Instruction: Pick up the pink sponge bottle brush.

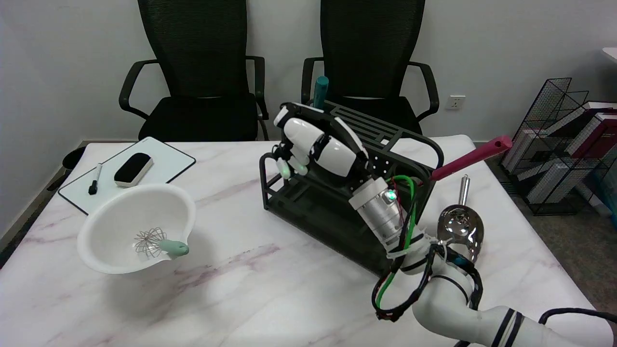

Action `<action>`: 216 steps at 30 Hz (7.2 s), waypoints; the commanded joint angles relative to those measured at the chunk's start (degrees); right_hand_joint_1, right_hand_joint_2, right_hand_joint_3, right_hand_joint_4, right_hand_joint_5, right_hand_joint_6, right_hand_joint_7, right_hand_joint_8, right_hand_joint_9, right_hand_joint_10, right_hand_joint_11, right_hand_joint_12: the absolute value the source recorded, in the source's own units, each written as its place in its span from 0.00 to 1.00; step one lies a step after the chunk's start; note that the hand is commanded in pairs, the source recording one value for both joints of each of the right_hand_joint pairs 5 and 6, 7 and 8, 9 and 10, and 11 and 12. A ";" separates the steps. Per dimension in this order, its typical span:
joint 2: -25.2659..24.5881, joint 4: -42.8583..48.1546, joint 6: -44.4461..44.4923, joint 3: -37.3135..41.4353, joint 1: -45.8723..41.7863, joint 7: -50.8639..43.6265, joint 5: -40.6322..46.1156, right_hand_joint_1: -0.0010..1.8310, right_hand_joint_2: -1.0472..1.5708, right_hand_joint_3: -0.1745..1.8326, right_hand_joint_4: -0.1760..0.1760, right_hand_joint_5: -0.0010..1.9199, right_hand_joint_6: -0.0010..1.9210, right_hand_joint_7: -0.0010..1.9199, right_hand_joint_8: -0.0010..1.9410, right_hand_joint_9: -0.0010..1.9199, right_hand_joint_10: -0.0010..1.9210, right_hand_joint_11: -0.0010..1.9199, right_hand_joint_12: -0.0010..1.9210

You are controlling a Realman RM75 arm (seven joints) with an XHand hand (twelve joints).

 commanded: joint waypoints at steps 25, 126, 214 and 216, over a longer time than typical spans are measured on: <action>0.34 -16.97 48.26 -3.85 -21.80 -9.63 10.56 0.51 0.59 0.77 0.50 0.54 0.54 0.59 0.58 0.54 0.54 0.41 0.41; 6.33 -29.10 39.81 9.81 -8.84 1.81 20.04 0.56 0.43 0.56 0.50 0.03 0.03 0.23 0.23 0.24 0.24 0.14 0.14; 7.33 -9.36 7.58 21.80 -8.13 1.55 10.08 0.47 1.00 0.36 0.50 1.00 1.00 1.00 0.99 1.00 1.00 1.00 1.00; 7.87 -8.53 6.45 22.45 -8.13 1.55 8.91 0.50 1.00 0.34 0.50 1.00 1.00 1.00 0.99 1.00 1.00 1.00 1.00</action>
